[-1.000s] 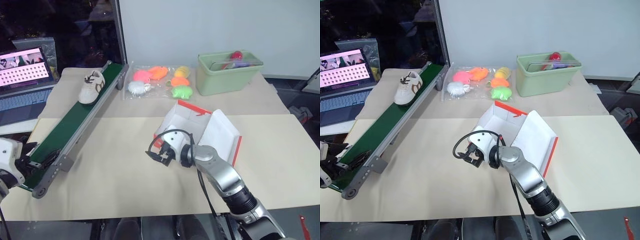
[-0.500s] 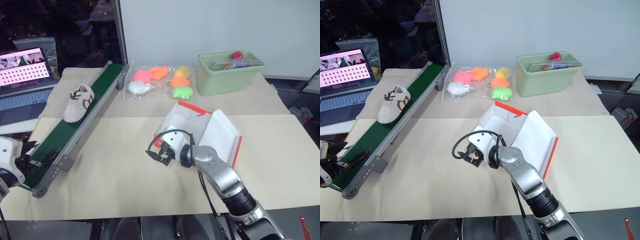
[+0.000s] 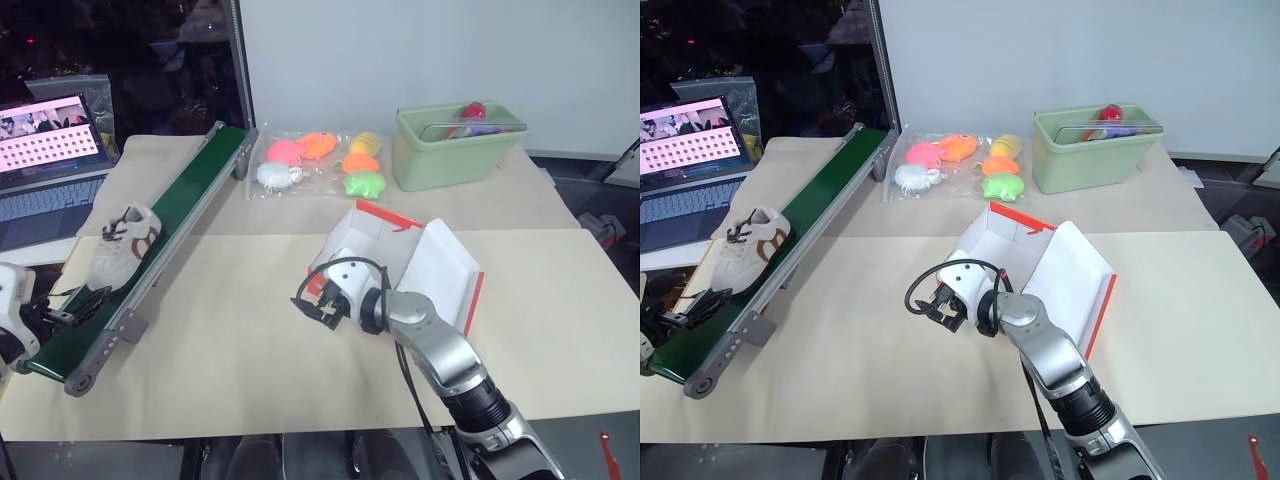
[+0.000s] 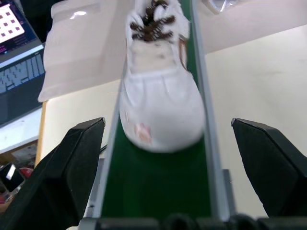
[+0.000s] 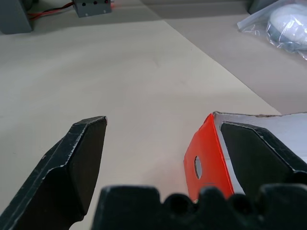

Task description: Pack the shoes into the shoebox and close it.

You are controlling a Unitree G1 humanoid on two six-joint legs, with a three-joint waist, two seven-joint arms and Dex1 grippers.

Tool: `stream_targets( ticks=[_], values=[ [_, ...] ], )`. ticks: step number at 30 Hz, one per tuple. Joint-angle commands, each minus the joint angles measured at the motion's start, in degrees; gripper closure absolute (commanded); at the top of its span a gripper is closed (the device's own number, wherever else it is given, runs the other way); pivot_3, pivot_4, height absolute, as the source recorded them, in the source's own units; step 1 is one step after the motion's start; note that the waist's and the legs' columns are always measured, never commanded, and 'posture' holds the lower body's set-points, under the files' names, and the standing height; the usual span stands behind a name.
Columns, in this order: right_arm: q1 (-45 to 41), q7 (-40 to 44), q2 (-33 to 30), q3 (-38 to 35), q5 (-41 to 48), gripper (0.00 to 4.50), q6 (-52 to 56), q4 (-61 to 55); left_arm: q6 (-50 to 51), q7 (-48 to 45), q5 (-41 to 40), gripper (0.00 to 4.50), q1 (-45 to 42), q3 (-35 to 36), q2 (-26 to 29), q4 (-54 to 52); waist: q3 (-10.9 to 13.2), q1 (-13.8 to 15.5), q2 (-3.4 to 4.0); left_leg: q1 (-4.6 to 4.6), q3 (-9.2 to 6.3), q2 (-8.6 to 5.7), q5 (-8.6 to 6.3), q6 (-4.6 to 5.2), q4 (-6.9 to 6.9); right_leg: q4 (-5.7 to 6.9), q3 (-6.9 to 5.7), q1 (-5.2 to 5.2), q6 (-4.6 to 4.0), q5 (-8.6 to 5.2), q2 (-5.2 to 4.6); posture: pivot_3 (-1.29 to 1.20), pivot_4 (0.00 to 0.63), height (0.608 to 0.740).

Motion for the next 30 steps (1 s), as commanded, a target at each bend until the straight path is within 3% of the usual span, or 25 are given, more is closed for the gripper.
stream_targets(
  ticks=[1,11,16,20,25,30],
  values=[
    [0.0,-0.7,0.5,-1.3,-0.2,0.03,-0.9,-2.6,0.2,0.3,1.6,0.00,-1.8,-0.7,2.7,2.9,0.0,0.0,0.00,0.01,-0.01,0.00,0.00,0.00,0.00,0.01,0.00,0.00,0.00,0.00,0.01,0.00,0.150,0.729],
    [0.9,-1.6,0.5,-2.5,0.4,0.03,0.4,-4.3,2.6,-0.6,5.4,0.00,-2.0,-8.1,3.7,6.7,0.0,0.0,0.00,0.02,0.00,0.00,0.00,0.00,0.00,0.05,0.00,0.00,0.00,0.00,0.00,0.00,0.150,0.729],
    [0.8,-1.9,0.9,-2.7,0.6,0.00,0.9,-4.6,2.4,-1.3,5.1,1.41,-2.1,-7.8,3.3,6.5,0.0,0.7,0.08,0.22,0.00,-0.02,0.00,0.00,0.00,0.09,-0.01,0.15,-0.01,-0.01,-0.02,0.00,0.150,0.729],
    [0.8,-2.0,1.1,-2.7,0.6,0.00,1.2,-4.8,2.6,-1.3,5.4,2.22,-2.1,-7.6,3.4,6.5,0.0,0.8,0.15,0.31,0.01,-0.03,0.01,0.00,0.00,0.12,0.00,0.20,-0.02,-0.01,-0.03,0.00,0.150,0.729],
    [0.8,-2.1,1.2,-2.8,0.6,0.00,1.4,-4.6,2.4,0.6,6.6,2.31,-2.6,-8.2,2.8,6.5,-0.1,0.8,0.26,0.34,0.01,-0.01,0.02,0.00,0.00,0.17,-0.01,0.20,-0.03,-0.01,0.00,0.00,0.150,0.729],
    [0.2,-2.3,1.5,-3.4,0.5,0.00,0.9,-3.5,-5.4,12.6,11.7,2.31,-8.7,-7.1,-0.6,2.2,-0.1,1.3,0.29,0.33,0.00,0.00,0.03,0.00,0.00,0.18,-0.01,0.20,-0.03,-0.01,0.01,0.00,0.150,0.729]
  ],
)
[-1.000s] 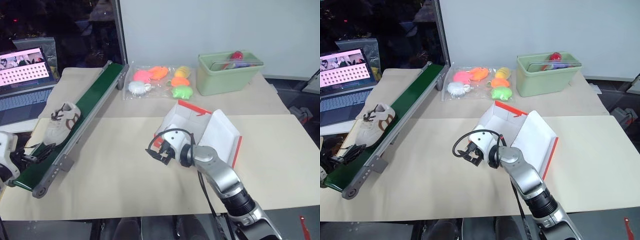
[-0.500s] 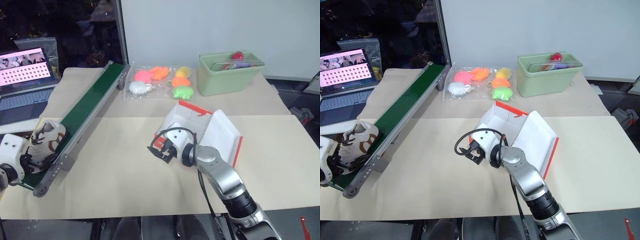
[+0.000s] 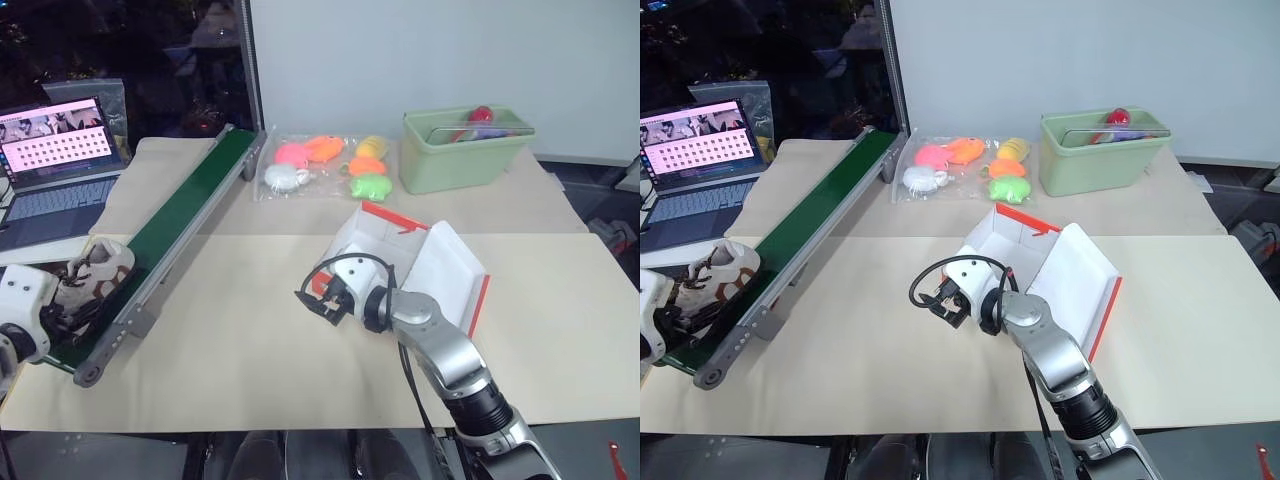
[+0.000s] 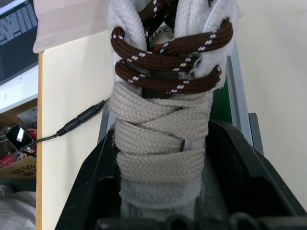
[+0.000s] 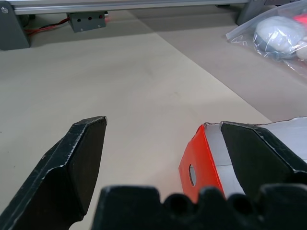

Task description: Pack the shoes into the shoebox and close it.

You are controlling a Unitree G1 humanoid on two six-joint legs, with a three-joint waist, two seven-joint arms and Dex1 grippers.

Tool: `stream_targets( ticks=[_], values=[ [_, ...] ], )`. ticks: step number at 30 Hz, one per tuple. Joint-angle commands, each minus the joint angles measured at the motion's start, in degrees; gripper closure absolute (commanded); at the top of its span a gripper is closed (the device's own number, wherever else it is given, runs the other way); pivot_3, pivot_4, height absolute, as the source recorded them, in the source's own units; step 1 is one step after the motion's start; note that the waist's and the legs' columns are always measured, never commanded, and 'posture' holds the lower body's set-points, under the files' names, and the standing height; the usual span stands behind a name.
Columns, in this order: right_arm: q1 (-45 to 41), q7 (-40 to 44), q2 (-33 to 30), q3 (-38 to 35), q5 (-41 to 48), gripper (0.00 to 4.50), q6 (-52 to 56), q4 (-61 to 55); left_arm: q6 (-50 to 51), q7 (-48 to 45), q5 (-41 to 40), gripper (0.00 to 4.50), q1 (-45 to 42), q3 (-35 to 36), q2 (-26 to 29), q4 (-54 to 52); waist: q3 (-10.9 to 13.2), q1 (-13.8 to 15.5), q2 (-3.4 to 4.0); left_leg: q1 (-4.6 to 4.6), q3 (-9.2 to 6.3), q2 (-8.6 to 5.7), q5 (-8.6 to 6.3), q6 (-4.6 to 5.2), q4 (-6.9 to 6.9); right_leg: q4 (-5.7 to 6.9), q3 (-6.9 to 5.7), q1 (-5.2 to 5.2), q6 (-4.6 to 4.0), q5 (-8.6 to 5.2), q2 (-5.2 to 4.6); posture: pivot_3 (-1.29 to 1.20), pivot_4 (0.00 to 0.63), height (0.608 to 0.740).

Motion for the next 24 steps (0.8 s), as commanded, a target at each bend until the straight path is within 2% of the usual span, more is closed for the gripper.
stream_targets(
  ticks=[1,5,10,12,16,24],
  values=[
    [-1.1,-0.6,0.7,-1.7,0.3,0.00,-0.7,-0.8,-7.8,12.1,5.9,2.31,-6.1,0.2,-2.1,-6.1,0.0,0.4,-0.12,-0.03,0.00,0.01,0.01,-0.01,0.00,0.00,0.00,-0.03,0.00,0.00,0.01,0.00,0.150,0.729],
    [-2.2,-1.5,1.8,-2.8,0.1,0.00,-1.2,0.7,-8.5,20.0,8.7,2.31,-12.6,-1.4,-6.1,-15.0,-0.1,0.7,-1.07,-0.33,-0.09,0.02,0.03,-0.06,0.05,-0.06,-0.06,-0.16,-0.03,0.08,0.03,0.00,0.150,0.729],
    [-4.5,-4.5,6.8,-8.3,3.6,0.00,2.3,3.2,-1.6,24.4,6.9,2.31,-19.1,-8.3,-13.1,-26.4,-0.2,0.4,-1.11,-0.50,0.02,-0.04,-0.09,-0.17,0.03,-0.15,-0.04,-0.21,0.05,0.13,-0.12,0.00,0.150,0.729],
    [-5.9,-5.3,10.1,-12.6,8.0,0.00,5.8,3.2,2.9,25.4,3.8,2.31,-20.7,-10.3,-17.3,-30.1,-0.2,0.1,-1.11,-0.59,-0.01,-0.02,-0.09,-0.17,0.03,-0.09,-0.04,-0.27,0.09,0.15,-0.08,0.00,0.150,0.729],
    [-12.5,-10.1,20.4,-27.7,23.6,0.00,16.8,5.0,14.1,21.4,-7.7,2.31,-18.0,-23.1,-26.7,-41.5,-0.2,-0.5,-1.10,-0.60,-0.09,0.01,-0.09,-0.17,0.03,-0.07,-0.05,-0.28,0.08,0.15,-0.04,0.00,0.150,0.729],
    [-18.4,-13.2,21.5,-30.4,30.4,0.00,22.1,8.7,19.2,19.0,-11.9,2.31,-16.5,-27.0,-27.5,-45.4,-0.1,-1.9,-0.89,-0.51,-0.12,0.02,-0.08,-0.15,0.03,-0.11,-0.05,-0.29,0.04,0.11,0.06,0.00,0.150,0.729]
  ],
)
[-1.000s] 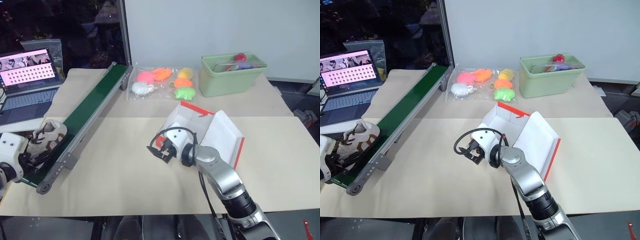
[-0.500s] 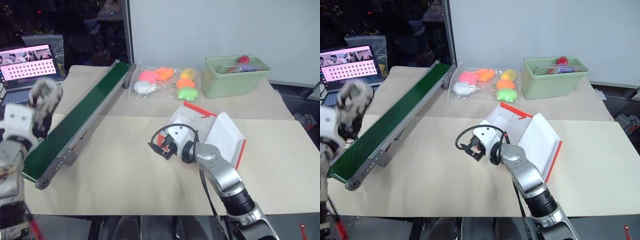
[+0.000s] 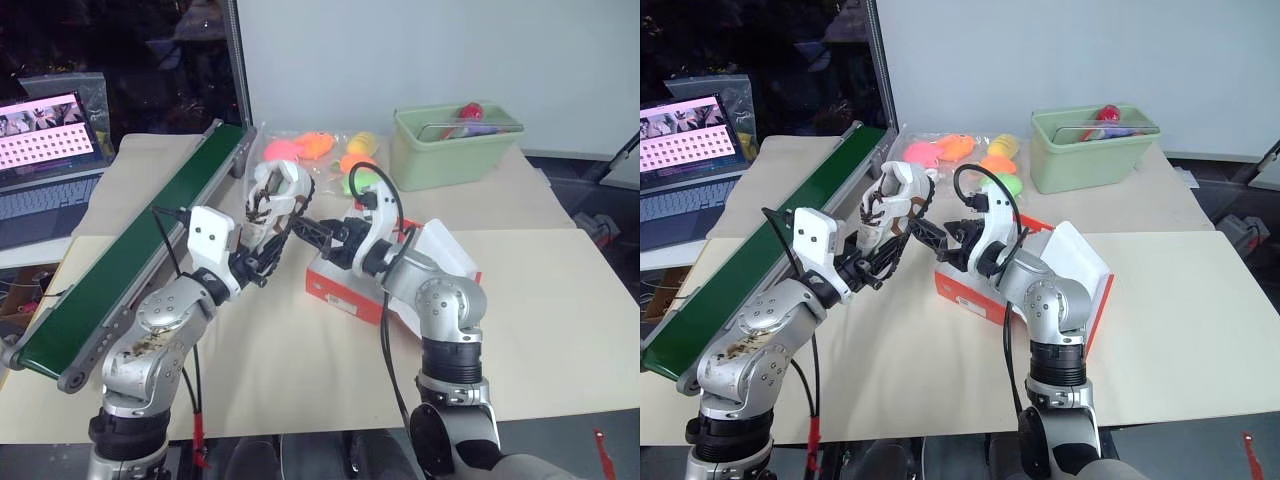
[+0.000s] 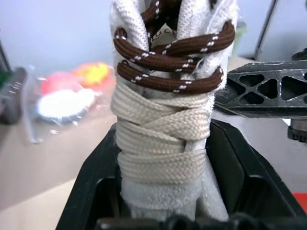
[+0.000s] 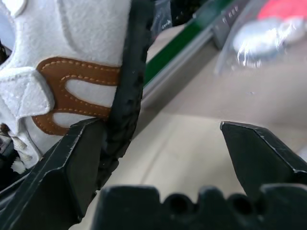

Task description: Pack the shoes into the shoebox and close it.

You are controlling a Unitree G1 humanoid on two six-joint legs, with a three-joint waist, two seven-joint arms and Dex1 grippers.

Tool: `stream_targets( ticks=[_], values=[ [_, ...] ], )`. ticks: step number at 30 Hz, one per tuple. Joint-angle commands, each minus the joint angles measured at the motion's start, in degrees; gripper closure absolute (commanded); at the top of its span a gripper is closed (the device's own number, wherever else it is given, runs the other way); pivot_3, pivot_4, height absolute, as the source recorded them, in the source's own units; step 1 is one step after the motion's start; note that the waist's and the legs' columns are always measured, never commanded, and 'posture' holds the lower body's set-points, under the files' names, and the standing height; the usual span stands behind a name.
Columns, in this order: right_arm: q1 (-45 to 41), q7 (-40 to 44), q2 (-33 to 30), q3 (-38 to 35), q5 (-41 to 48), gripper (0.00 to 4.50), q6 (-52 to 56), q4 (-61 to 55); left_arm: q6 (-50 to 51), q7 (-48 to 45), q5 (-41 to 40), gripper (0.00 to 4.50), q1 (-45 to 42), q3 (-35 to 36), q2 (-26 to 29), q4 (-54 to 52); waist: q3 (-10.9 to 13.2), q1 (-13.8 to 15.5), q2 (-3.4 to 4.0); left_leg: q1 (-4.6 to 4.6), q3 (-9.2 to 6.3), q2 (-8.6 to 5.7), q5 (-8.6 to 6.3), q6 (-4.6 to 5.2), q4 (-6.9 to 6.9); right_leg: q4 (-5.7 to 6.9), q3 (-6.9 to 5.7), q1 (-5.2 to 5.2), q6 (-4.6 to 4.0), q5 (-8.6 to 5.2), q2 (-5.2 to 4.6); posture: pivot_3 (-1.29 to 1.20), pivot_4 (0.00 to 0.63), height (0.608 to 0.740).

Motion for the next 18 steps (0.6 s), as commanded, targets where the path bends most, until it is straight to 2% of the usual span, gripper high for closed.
stream_targets(
  ticks=[1,6,10,14,18],
  values=[
    [-4.4,-2.0,2.4,-0.4,3.0,0.00,0.6,-0.3,0.1,-2.7,-3.1,2.31,-1.0,-1.7,0.1,-4.5,0.0,-0.1,0.01,0.03,0.00,0.00,0.00,0.00,0.00,0.00,0.00,0.01,0.00,0.00,0.01,0.00,0.150,0.729],
    [-6.0,-4.4,5.4,-1.7,7.6,0.00,1.0,0.9,0.3,-3.5,-3.7,2.31,-2.0,-2.0,0.2,-3.6,0.0,0.1,0.01,-0.02,0.00,-0.04,0.00,0.00,0.01,-0.05,0.00,0.03,0.01,-0.01,-0.03,0.00,0.150,0.729],
    [-7.5,-7.5,8.7,-6.3,18.2,0.00,1.0,0.7,0.9,-3.3,-4.1,2.31,-2.4,-1.9,0.0,-3.0,0.0,0.5,0.01,-0.05,0.00,-0.03,0.00,0.00,0.01,-0.07,0.00,0.02,0.02,-0.01,-0.03,0.00,0.150,0.729],
    [-7.5,-8.8,8.8,-6.7,26.7,0.00,0.0,0.4,1.7,-2.6,-5.5,2.31,-3.5,-1.4,-0.8,-2.4,0.0,0.6,0.01,-0.05,0.00,-0.03,0.00,0.00,0.01,-0.09,0.00,0.03,0.02,-0.01,-0.03,0.00,0.150,0.729],
    [-7.9,-10.3,8.5,-6.0,30.4,0.00,-2.6,1.8,1.9,-2.4,-5.9,2.31,-4.5,-2.0,-1.1,-1.5,0.0,0.7,0.02,-0.05,0.00,-0.03,0.00,0.00,0.01,-0.09,0.00,0.03,0.02,-0.01,-0.02,0.00,0.150,0.729]
  ],
)
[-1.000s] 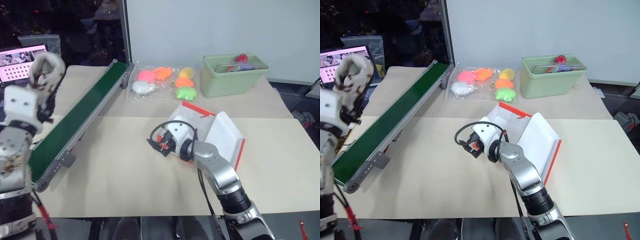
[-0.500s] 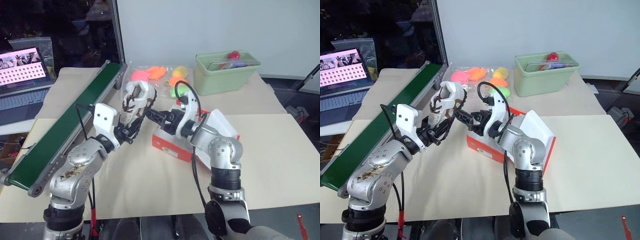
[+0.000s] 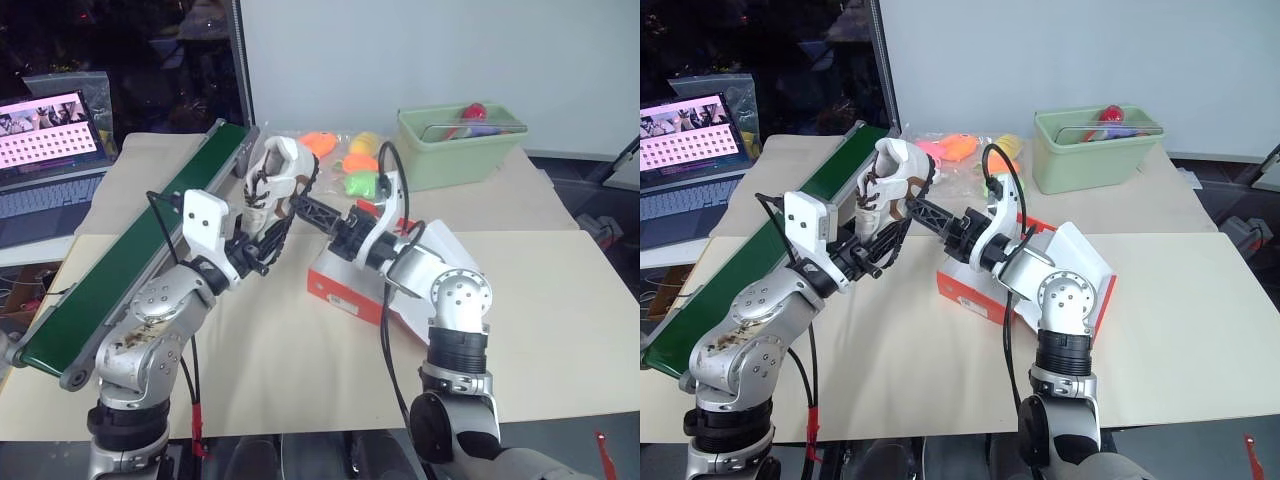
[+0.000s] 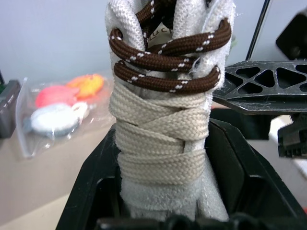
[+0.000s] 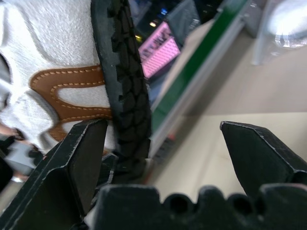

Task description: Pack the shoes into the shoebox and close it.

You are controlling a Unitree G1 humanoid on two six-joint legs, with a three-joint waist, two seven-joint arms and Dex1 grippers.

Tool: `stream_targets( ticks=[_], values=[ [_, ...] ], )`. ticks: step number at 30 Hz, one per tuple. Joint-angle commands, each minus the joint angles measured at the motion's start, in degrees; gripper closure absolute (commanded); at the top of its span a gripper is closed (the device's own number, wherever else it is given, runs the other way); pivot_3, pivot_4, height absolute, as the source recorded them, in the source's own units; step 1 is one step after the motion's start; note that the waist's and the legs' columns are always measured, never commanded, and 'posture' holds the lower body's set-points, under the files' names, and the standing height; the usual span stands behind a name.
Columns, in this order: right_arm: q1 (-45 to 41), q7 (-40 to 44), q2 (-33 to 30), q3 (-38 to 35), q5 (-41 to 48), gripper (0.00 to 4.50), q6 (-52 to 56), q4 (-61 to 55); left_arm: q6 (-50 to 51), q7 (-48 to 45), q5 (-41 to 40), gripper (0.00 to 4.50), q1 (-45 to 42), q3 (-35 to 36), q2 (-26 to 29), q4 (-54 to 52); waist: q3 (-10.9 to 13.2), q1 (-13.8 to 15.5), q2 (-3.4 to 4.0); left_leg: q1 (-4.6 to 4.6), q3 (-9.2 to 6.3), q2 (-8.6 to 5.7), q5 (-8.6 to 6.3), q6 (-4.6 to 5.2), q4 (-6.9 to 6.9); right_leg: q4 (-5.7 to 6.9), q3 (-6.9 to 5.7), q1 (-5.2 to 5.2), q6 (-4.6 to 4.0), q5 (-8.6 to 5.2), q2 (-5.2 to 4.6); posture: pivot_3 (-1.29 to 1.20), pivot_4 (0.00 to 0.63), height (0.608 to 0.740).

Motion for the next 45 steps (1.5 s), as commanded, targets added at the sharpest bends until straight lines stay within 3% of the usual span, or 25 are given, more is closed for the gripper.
stream_targets(
  ticks=[1,20,23,30,33,38,45],
  values=[
    [-5.9,-0.2,8.2,0.1,6.5,0.00,-5.2,-1.2,1.5,-2.2,-2.0,2.31,-0.7,-3.5,-0.5,-0.7,0.0,0.0,0.00,0.00,0.00,-0.01,0.00,0.00,0.00,0.00,0.00,0.00,0.00,0.00,0.00,0.00,0.150,0.729],
    [-7.1,0.2,7.1,5.8,8.9,0.00,-11.3,0.0,2.3,-2.3,-2.7,2.31,-1.5,-3.6,-0.6,-0.5,0.0,0.0,0.01,-0.01,0.00,0.00,0.00,0.00,0.00,-0.04,0.00,0.00,0.01,-0.01,0.00,0.00,0.150,0.729],
    [-7.5,0.4,7.8,6.0,10.0,0.72,-11.6,0.4,2.2,-2.3,-2.4,2.36,-1.7,-3.8,-0.7,-0.1,0.0,0.0,0.01,-0.01,0.00,0.00,0.00,0.00,0.00,-0.04,0.00,0.00,0.01,-0.01,0.00,0.00,0.150,0.729],
    [-8.0,0.1,10.5,4.2,18.8,3.05,-13.3,2.7,3.1,-2.6,-4.2,2.36,-2.2,-3.3,-1.7,0.2,0.0,0.1,0.01,-0.02,0.00,0.00,0.00,0.00,0.00,-0.06,0.00,0.00,0.01,-0.01,0.00,0.00,0.150,0.729],
    [-8.2,-0.1,9.9,4.9,19.9,3.68,-14.1,3.4,3.2,-2.8,-4.4,2.36,-2.4,-3.2,-1.7,0.5,0.0,0.0,0.01,-0.03,0.00,0.00,0.00,0.00,0.00,-0.08,0.00,0.00,0.01,-0.01,0.00,0.00,0.150,0.729],
    [-8.0,0.0,9.1,6.3,20.8,4.19,-14.6,3.2,3.3,-2.9,-4.4,2.36,-2.6,-3.5,-1.7,0.8,0.0,0.0,0.02,-0.03,0.00,0.01,0.00,0.00,0.00,-0.07,0.00,0.00,0.01,-0.01,0.01,0.00,0.150,0.729],
    [-8.1,-0.4,7.5,8.5,17.8,4.26,-15.0,2.7,2.5,-4.1,-1.2,2.36,-2.1,-6.2,0.9,1.2,0.0,0.0,0.02,-0.03,0.00,0.01,0.00,0.00,0.00,-0.08,0.00,-0.01,0.01,-0.01,0.01,0.00,0.150,0.729]
  ],
)
